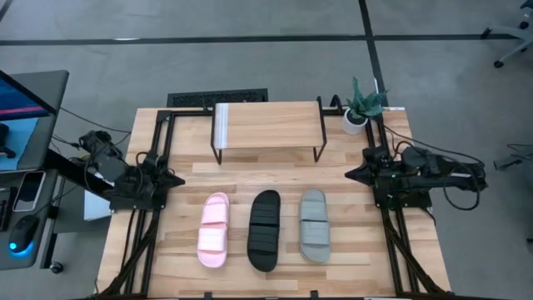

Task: Pick and place slides into the shelf
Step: Put the gray pair of slides on the shelf

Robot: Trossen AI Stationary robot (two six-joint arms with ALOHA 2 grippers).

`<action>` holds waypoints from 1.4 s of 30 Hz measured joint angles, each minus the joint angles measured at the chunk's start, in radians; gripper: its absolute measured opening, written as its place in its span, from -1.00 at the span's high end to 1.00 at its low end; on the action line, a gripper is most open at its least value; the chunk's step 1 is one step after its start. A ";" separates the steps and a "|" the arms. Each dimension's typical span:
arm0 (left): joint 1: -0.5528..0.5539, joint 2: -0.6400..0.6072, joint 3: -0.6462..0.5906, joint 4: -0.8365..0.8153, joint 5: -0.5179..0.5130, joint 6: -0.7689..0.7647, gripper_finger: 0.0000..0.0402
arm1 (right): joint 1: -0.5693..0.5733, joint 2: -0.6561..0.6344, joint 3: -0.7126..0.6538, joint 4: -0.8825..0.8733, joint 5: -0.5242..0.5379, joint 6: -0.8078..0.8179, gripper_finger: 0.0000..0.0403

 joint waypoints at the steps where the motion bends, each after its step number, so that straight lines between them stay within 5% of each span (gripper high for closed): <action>1: 0.000 -0.001 -0.011 0.008 0.001 -0.013 1.00 | 0.000 0.000 -0.004 0.002 0.000 0.001 1.00; 20: 0.000 -0.003 -0.235 0.115 0.092 -0.270 1.00 | 0.000 0.010 -0.004 -0.097 -0.098 0.244 1.00; 33: 0.000 -0.003 -0.238 0.109 0.125 -0.345 1.00 | 0.001 0.010 -0.003 -0.293 -0.135 0.495 0.99; 42: 0.000 -0.003 -0.238 0.108 0.113 -0.345 1.00 | 0.000 0.017 -0.064 -0.320 -0.171 0.611 0.81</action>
